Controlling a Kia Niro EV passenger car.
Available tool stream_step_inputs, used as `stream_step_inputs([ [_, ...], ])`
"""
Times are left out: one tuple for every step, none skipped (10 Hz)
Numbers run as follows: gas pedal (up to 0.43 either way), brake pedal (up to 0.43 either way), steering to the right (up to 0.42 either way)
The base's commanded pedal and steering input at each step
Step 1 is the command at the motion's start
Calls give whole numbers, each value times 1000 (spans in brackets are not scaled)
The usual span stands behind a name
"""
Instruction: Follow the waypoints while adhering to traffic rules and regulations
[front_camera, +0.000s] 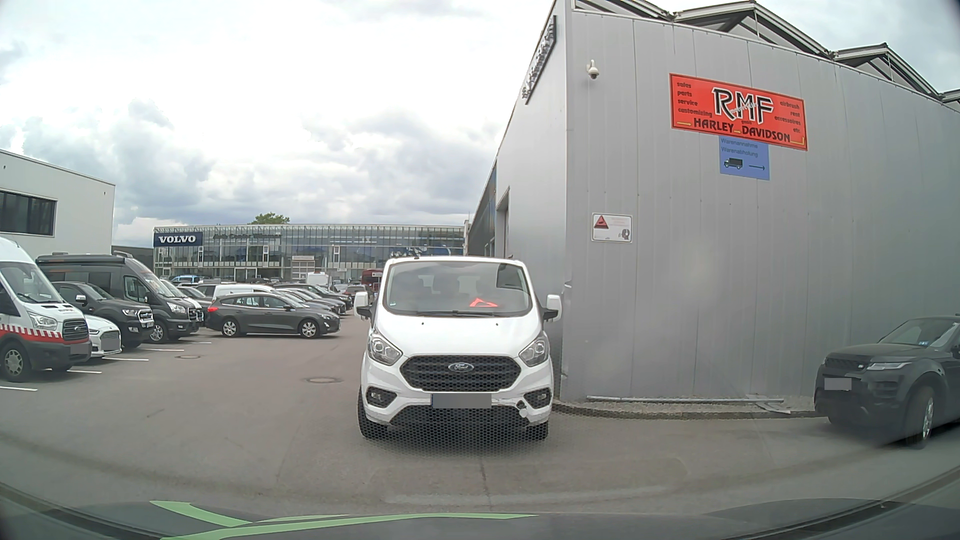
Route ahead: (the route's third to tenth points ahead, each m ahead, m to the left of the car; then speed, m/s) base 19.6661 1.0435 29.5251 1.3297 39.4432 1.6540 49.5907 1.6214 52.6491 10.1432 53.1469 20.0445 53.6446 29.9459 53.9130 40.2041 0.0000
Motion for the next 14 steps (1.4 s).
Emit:
stream_step_inputs([
  [0,457,6],
  [0,463,5],
  [0,457,6],
  [0,463,6],
  [0,463,6],
  [0,463,6],
  [0,457,6],
  [0,463,5],
  [0,457,6],
  [0,463,6],
  [0,463,6],
  [0,457,6],
  [0,463,5],
  [0,457,6],
])
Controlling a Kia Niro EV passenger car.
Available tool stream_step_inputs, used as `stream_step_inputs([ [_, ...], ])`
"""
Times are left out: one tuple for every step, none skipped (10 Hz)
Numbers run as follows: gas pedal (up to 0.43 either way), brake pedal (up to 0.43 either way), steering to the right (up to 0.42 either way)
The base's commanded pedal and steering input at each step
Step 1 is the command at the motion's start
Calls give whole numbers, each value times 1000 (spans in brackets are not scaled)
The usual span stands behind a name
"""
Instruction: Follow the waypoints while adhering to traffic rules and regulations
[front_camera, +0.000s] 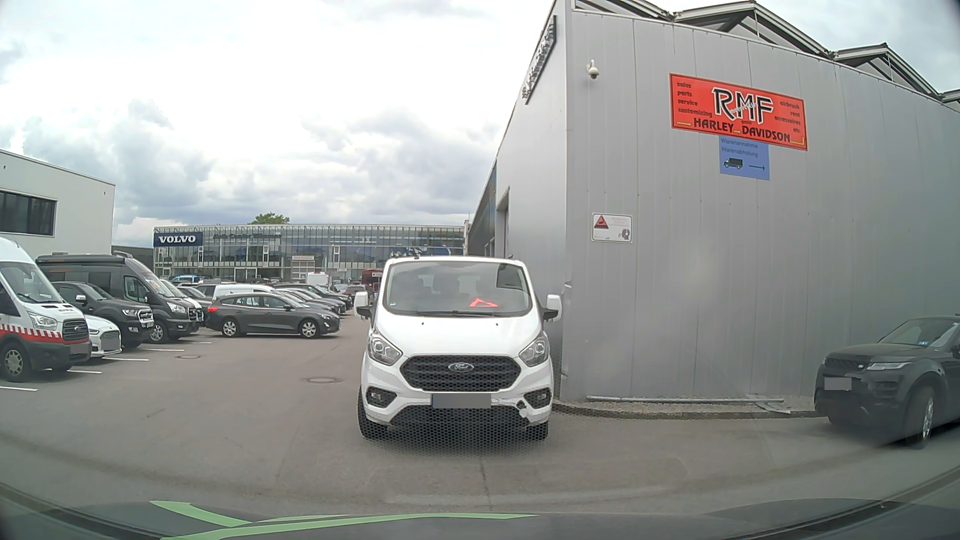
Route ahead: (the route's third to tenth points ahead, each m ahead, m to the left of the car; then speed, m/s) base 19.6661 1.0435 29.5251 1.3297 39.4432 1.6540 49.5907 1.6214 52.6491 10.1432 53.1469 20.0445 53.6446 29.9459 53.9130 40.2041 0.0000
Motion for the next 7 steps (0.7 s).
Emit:
stream_step_inputs([
  [0,457,6],
  [0,463,6],
  [0,457,6],
  [0,463,6],
  [0,457,6],
  [0,463,5],
  [0,457,5],
])
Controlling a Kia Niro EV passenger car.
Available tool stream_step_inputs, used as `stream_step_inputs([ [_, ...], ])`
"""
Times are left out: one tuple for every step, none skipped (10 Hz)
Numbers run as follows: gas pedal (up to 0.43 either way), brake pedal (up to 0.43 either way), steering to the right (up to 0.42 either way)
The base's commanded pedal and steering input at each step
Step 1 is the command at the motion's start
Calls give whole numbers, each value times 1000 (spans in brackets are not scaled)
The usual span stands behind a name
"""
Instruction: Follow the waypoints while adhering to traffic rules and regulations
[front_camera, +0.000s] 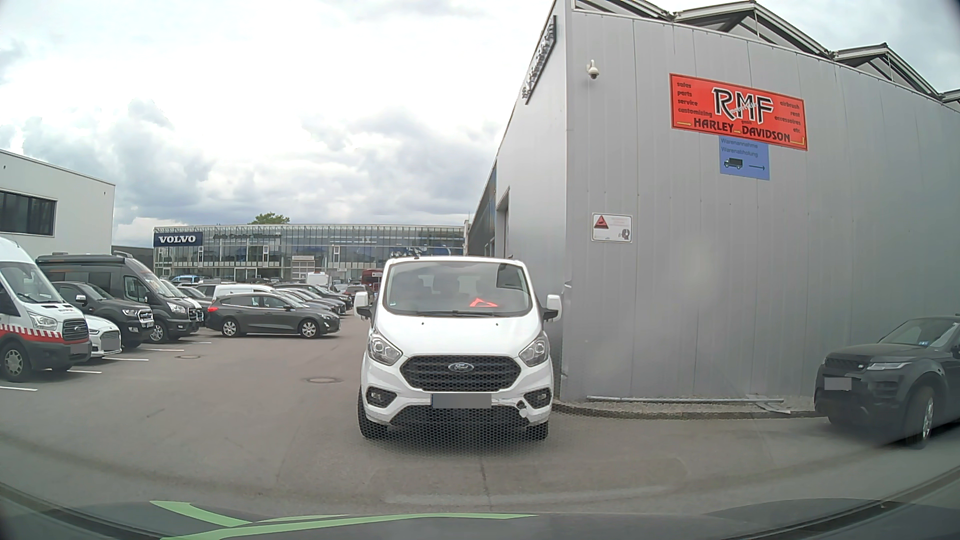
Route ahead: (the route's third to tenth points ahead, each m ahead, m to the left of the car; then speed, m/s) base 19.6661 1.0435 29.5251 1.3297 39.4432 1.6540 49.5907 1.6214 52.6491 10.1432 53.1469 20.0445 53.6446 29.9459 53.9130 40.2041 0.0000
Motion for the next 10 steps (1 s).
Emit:
stream_step_inputs([
  [0,457,6],
  [0,457,6],
  [0,457,6],
  [0,463,5],
  [0,457,6],
  [0,463,6],
  [0,457,6],
  [0,457,5],
  [0,457,6],
  [0,457,5],
])
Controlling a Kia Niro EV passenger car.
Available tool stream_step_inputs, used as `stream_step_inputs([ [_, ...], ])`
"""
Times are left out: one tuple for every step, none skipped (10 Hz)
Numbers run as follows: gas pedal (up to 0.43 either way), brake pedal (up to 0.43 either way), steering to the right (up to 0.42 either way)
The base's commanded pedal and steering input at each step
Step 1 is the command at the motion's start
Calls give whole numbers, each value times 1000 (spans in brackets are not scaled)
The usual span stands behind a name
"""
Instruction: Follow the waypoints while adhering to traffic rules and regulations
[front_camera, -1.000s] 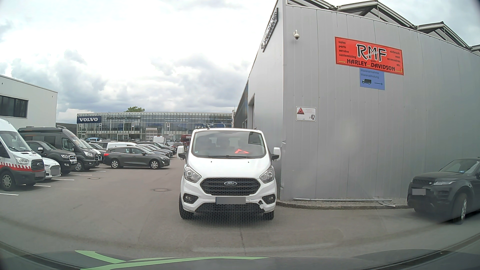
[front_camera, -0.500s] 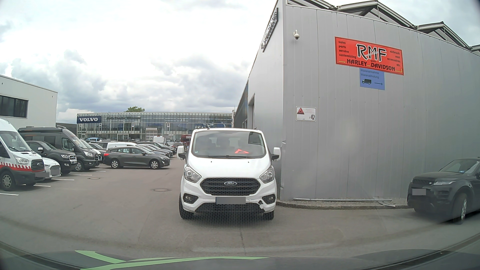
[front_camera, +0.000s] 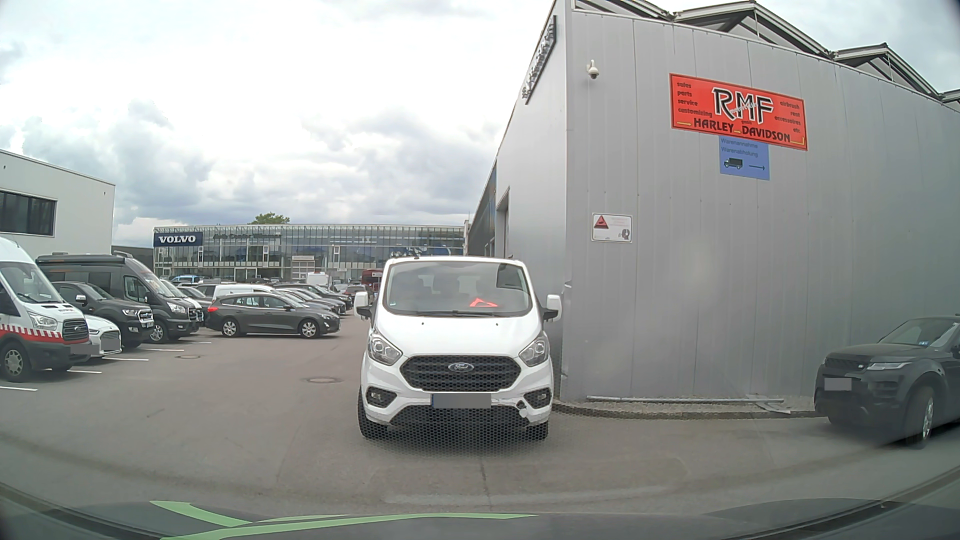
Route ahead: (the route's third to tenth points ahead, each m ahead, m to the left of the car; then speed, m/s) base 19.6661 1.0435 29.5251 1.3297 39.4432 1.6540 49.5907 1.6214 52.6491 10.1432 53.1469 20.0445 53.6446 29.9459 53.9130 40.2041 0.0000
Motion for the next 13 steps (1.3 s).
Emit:
stream_step_inputs([
  [0,457,6],
  [0,457,6],
  [0,457,6],
  [0,457,6],
  [0,457,6],
  [0,457,6],
  [0,457,5],
  [0,457,6],
  [0,457,6],
  [0,457,5],
  [0,457,6],
  [0,457,6],
  [0,457,6],
])
